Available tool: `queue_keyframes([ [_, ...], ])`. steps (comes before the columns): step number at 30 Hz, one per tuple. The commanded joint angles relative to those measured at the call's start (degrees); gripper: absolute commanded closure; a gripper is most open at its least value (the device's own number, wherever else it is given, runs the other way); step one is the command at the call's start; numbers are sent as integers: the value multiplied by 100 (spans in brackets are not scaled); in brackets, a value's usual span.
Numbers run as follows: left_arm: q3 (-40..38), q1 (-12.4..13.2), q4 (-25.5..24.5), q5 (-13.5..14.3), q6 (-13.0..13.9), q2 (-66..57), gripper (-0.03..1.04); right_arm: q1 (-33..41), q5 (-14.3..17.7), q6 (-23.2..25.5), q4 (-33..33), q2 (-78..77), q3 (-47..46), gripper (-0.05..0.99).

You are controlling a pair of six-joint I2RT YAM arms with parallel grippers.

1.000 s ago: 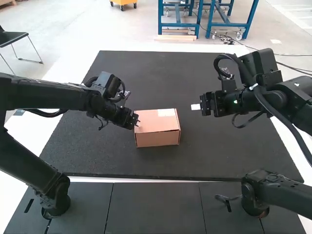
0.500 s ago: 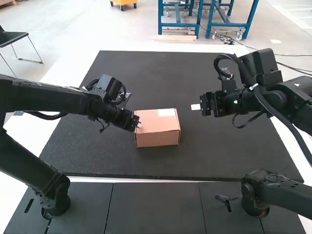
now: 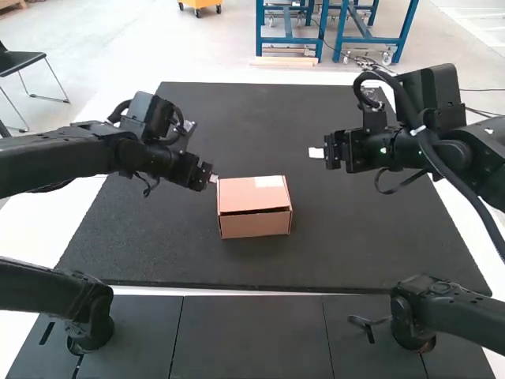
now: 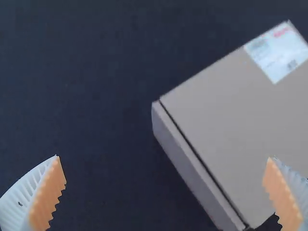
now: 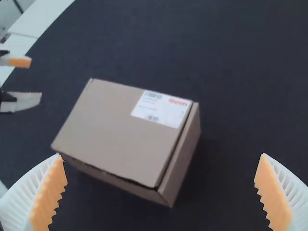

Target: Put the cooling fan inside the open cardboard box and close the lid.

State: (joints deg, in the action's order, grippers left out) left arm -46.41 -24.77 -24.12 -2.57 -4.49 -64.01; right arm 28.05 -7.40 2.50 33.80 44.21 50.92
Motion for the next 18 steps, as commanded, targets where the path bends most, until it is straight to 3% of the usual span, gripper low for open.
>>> queue_keyframes([
  [1,-140,69,83,46,177,574,5,-37,309,-39,-181,-17,76,3],
  [5,115,131,557,63,159,1233,5,-195,564,40,-471,-132,-187,3],
  [8,449,236,971,318,124,1655,5,-362,696,242,-928,-378,-345,3],
  [11,915,359,1366,538,-307,2059,5,-547,784,251,-1411,-632,-592,3],
  [16,2136,834,2429,714,-342,3079,5,-960,793,233,-2352,-1186,-1286,3],
  [18,2567,1098,2790,714,-201,3597,5,-1171,801,233,-2703,-1415,-1646,3],
])
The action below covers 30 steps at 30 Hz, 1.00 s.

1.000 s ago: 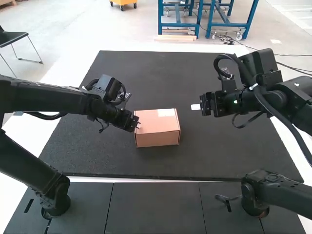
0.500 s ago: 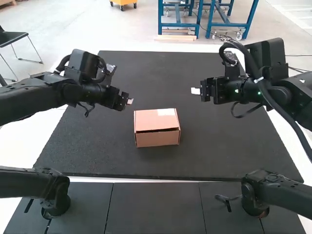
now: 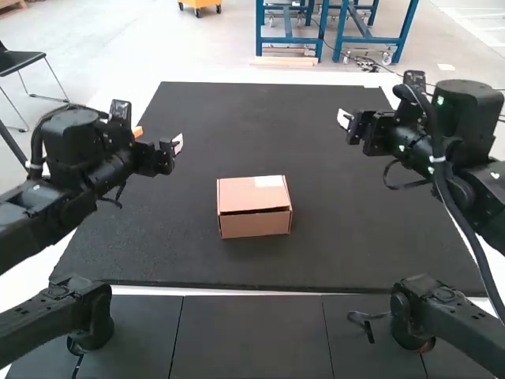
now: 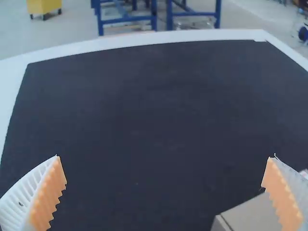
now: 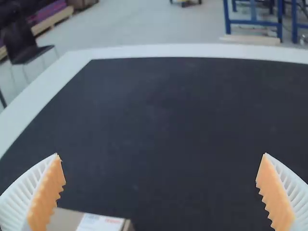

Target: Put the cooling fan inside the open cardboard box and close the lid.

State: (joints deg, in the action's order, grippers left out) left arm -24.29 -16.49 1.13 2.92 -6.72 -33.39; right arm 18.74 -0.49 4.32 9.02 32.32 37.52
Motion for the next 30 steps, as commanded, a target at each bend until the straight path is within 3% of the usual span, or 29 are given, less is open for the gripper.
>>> queue_keyframes([
  [1,575,392,441,139,48,790,5,-345,102,43,-392,-331,-500,3],
  [8,1507,1043,740,-283,197,2275,6,-1004,-100,-326,-1605,-1184,-1932,3],
  [15,1990,1227,863,-652,206,3286,6,-1329,-487,-423,-2651,-2045,-3066,3],
  [21,2271,1254,951,-758,136,3347,6,-1338,-443,-423,-2695,-3091,-3752,3],
  [22,2306,1262,968,-766,101,3347,6,-1329,-425,-423,-2387,-3302,-3752,3],
  [25,2359,1271,819,-863,-84,3347,6,-1312,-285,-423,-2220,-3205,-3752,3],
  [28,2429,1280,591,-837,-84,3347,6,-1303,67,-361,-1983,-3223,-3743,3],
  [30,2421,1280,494,-793,-75,3347,5,-1303,111,-379,-1798,-3223,-3743,3],
])
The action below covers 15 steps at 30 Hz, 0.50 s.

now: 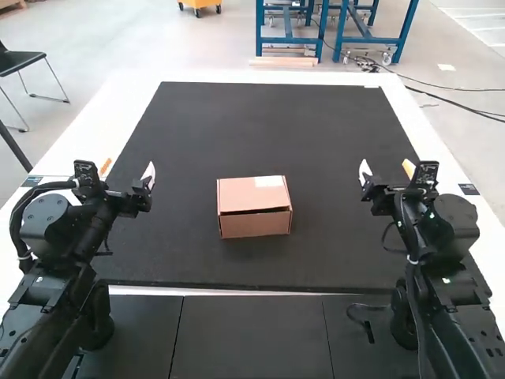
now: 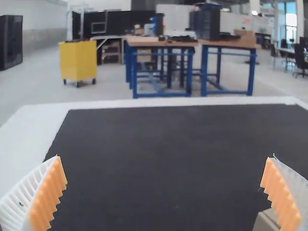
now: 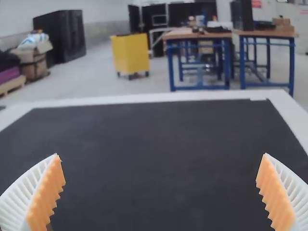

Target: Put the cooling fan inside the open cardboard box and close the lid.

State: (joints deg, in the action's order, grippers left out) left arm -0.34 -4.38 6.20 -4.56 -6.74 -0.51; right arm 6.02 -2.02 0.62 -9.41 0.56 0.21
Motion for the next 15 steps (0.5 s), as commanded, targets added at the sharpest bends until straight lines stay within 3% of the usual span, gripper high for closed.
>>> queue_keyframes([
  [1,25,69,-110,-10,-55,60,5,-31,272,26,159,-47,-12,3],
  [5,34,166,-611,131,-20,51,5,-5,281,439,537,-47,-12,2],
  [9,25,280,-637,131,24,60,5,-13,396,632,660,-38,-21,2],
  [11,34,315,-681,131,147,60,5,-13,800,790,695,-47,-21,2],
  [15,34,517,-690,131,182,60,5,13,905,746,783,-47,-21,2],
])
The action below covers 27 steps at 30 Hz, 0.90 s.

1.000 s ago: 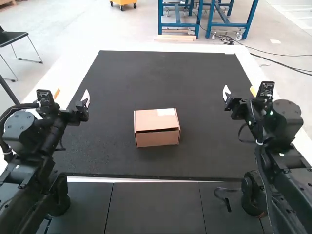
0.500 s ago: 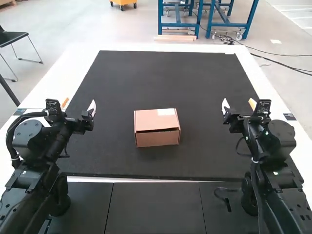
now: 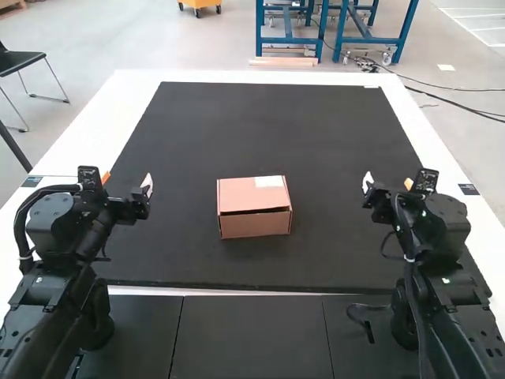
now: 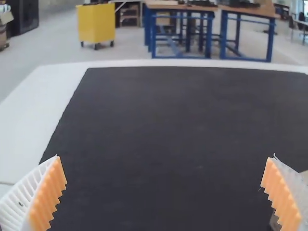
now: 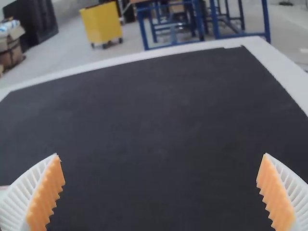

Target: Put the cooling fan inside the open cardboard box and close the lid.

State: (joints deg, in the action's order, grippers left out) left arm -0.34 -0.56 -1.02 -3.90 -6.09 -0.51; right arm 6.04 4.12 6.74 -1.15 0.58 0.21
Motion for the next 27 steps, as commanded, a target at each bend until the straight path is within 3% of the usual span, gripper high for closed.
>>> queue_keyframes([
  [1,34,179,31,65,134,60,5,11,317,143,-43,-49,-21,2],
  [12,34,557,58,65,248,60,5,-139,256,46,-8,-49,-21,2],
  [27,34,530,49,65,248,60,5,-156,247,46,-26,-49,-21,2],
])
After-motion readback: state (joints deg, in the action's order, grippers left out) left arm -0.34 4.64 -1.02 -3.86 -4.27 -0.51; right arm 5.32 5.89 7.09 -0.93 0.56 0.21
